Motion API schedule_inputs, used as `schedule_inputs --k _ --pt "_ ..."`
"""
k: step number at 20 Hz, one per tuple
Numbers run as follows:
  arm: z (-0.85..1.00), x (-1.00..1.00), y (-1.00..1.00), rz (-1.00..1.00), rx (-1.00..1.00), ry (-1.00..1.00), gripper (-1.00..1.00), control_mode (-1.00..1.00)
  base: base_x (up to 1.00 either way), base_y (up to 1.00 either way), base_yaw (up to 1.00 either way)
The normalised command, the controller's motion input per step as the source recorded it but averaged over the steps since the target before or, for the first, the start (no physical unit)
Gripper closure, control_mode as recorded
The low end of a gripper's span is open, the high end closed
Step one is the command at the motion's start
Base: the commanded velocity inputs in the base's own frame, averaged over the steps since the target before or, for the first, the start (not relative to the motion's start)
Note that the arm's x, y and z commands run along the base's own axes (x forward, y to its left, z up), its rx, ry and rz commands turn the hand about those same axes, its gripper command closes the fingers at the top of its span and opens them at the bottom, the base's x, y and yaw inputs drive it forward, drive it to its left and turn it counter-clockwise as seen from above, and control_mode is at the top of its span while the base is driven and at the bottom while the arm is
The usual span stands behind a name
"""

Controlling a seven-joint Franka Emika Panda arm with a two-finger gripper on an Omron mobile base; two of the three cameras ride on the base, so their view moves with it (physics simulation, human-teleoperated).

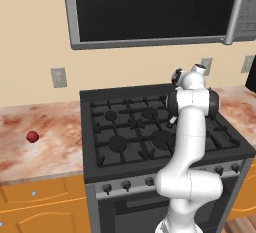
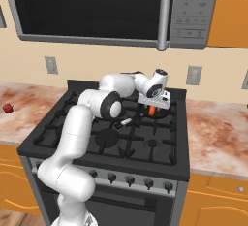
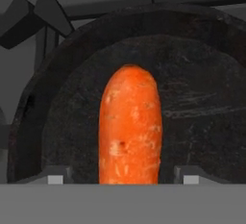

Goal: Put the carrot and bell pepper in the pan. Then turn on the rear right burner and set the heat to medium.

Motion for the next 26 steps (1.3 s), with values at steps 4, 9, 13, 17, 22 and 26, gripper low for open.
schedule_inputs --k 4,9,13,17,22,26 --pt "0.09 -0.03 0.0 0.0 0.0 0.0 -1.0 -1.0 0.0 0.0 0.0" --pt "0.32 -0.28 0.01 0.0 0.0 -0.08 -1.0 -1.0 0.0 0.0 0.0" --pt "0.32 -0.6 0.06 0.0 0.0 -0.1 -1.0 -1.0 0.0 0.0 0.0" --pt "0.06 -0.74 0.13 0.0 0.0 -0.07 -1.0 -1.0 0.0 0.0 0.0" --pt "0.03 -0.83 0.34 0.0 0.0 -0.1 -1.0 -1.0 0.0 0.0 0.0" --pt "0.21 -0.74 0.45 0.0 0.0 -0.08 -1.0 -1.0 0.0 0.0 0.0"
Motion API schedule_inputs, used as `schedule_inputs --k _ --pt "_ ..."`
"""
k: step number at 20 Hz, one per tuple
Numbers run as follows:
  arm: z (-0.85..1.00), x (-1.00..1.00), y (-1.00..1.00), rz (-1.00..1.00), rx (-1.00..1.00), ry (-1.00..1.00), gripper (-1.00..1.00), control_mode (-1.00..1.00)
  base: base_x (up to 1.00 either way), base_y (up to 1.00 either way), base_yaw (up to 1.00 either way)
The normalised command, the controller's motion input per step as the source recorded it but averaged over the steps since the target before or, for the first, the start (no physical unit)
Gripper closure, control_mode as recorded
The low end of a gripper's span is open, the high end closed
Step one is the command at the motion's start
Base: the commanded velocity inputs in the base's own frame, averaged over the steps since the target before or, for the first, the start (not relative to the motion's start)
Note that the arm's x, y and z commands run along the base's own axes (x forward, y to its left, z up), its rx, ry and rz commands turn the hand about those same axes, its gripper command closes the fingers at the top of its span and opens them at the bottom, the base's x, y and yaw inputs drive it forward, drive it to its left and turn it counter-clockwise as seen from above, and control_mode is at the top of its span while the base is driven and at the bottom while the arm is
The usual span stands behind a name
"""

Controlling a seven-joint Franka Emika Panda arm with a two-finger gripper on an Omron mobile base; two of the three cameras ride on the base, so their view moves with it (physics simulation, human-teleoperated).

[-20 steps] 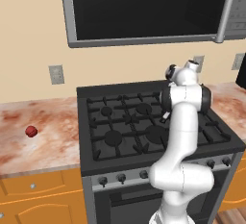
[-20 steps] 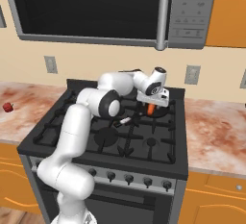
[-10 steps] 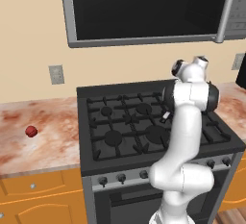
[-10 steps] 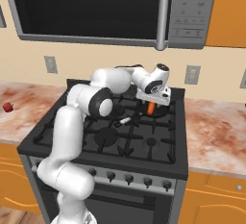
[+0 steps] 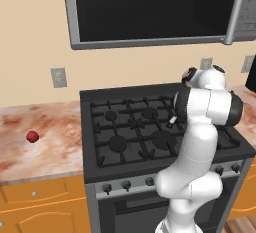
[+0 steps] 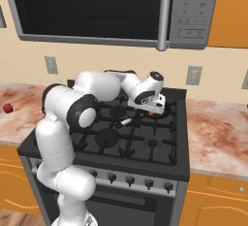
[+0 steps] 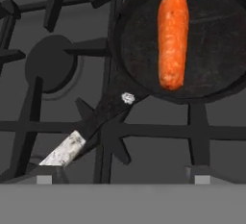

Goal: Put the carrot and bell pepper in the pan. Then turn on the rear right burner and set the heat to medium.

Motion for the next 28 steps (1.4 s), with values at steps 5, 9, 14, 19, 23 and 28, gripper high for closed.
schedule_inputs --k 5,9,14,19,23,28 --pt "0.44 -0.4 0.52 0.0 0.0 -0.04 -1.0 -1.0 0.0 0.0 0.0" --pt "0.38 -0.46 0.73 0.0 0.0 -0.01 -1.0 -1.0 0.0 0.0 0.0" --pt "0.29 -0.48 0.87 0.0 0.0 0.0 -1.0 -1.0 0.0 0.0 0.0" --pt "0.23 -0.45 0.91 -0.02 0.0 0.0 -1.0 -1.0 0.0 0.0 0.0" --pt "0.18 -0.47 0.89 -0.08 0.0 0.0 -1.0 -1.0 0.0 0.0 0.0" --pt "0.29 -0.4 0.94 -0.04 0.0 0.0 -1.0 -1.0 0.0 0.0 0.0"
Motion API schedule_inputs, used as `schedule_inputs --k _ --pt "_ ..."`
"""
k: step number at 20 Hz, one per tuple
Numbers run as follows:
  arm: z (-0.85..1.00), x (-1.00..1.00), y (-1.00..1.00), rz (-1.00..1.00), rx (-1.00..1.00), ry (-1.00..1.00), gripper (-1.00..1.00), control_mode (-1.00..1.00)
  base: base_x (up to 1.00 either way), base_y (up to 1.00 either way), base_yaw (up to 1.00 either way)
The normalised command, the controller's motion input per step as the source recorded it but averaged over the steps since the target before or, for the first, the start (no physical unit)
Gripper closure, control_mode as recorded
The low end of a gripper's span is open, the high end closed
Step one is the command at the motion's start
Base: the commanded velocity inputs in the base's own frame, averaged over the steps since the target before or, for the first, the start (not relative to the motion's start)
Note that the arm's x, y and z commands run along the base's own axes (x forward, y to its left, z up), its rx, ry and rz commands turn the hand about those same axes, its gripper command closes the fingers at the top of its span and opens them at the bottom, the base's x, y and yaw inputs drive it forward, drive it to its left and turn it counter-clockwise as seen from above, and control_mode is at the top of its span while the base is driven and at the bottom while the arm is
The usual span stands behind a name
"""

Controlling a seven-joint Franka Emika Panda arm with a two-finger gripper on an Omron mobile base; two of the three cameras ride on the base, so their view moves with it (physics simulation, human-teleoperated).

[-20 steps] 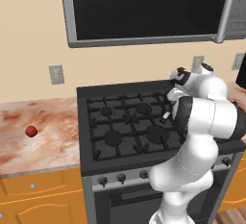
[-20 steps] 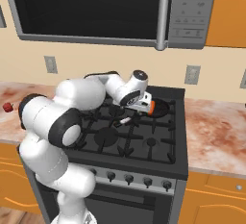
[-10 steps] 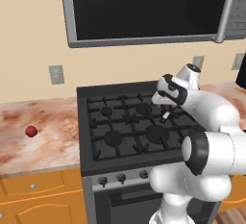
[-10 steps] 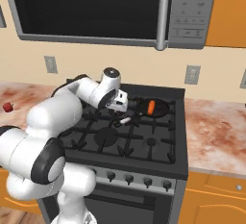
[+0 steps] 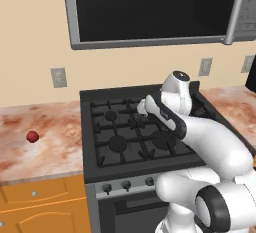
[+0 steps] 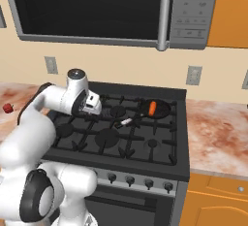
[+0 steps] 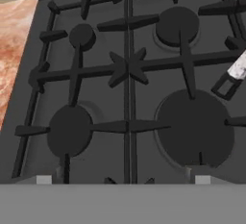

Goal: Put the carrot and bell pepper in the pan. Then turn on the rear right burner and set the heat to medium.

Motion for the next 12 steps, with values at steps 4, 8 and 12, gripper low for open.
schedule_inputs --k 4,8,12 --pt "0.27 -0.29 0.86 0.0 0.0 0.0 -1.0 -1.0 0.0 0.0 0.0" --pt "0.24 -0.15 0.87 0.0 0.0 -0.01 -1.0 -1.0 0.0 0.0 0.0" --pt "0.15 -0.03 0.88 0.0 0.0 0.0 -1.0 -1.0 0.0 0.0 0.0"
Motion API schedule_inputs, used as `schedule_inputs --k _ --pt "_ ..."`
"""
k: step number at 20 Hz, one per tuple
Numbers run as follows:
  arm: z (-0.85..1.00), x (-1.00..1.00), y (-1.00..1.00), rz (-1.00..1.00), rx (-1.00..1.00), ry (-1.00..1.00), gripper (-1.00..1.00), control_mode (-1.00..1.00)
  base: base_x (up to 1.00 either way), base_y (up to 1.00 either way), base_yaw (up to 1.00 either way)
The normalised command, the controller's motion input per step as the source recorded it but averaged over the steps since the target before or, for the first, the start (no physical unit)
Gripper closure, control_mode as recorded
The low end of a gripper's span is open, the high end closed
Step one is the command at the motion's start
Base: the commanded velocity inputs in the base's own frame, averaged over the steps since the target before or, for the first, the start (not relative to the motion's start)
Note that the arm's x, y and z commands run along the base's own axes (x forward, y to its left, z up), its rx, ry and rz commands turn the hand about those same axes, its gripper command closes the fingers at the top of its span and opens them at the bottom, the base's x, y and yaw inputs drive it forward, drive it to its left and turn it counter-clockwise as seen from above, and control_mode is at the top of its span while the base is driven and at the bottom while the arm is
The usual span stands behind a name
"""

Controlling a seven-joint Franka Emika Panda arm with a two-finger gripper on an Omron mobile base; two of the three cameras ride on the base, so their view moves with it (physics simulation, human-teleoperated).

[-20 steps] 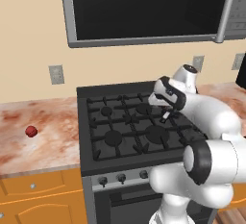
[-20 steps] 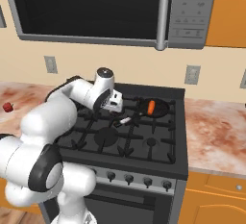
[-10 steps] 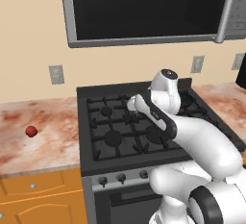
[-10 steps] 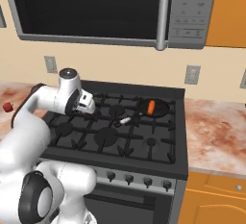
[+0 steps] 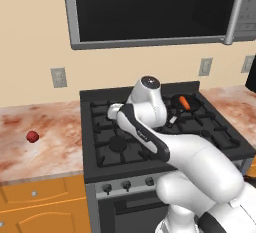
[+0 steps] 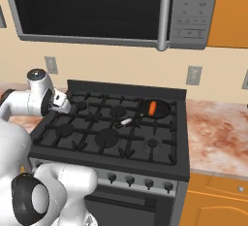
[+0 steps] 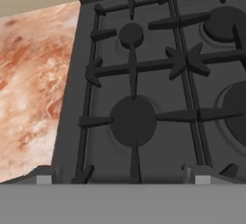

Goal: Put the carrot and bell pepper in the pan. Then turn on the rear right burner and set the heat to medium.

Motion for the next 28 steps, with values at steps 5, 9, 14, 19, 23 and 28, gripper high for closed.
schedule_inputs --k 5,9,14,19,23,28 --pt "0.13 0.0 0.85 0.0 0.0 0.0 -1.0 -1.0 0.0 0.0 0.0" --pt "0.04 0.0 0.76 0.02 0.0 0.0 -1.0 -1.0 0.0 0.0 0.0" --pt "0.0 0.0 0.55 0.08 0.0 0.0 -1.0 -1.0 0.0 0.0 0.0" --pt "0.0 0.0 0.56 0.09 0.0 0.0 -1.0 -1.0 0.0 0.0 0.0" --pt "0.0 0.02 0.35 0.11 0.02 -0.01 -1.0 -1.0 0.0 0.0 0.0" --pt "0.0 0.08 0.36 0.16 0.04 -0.04 -1.0 -1.0 0.0 0.0 0.0"
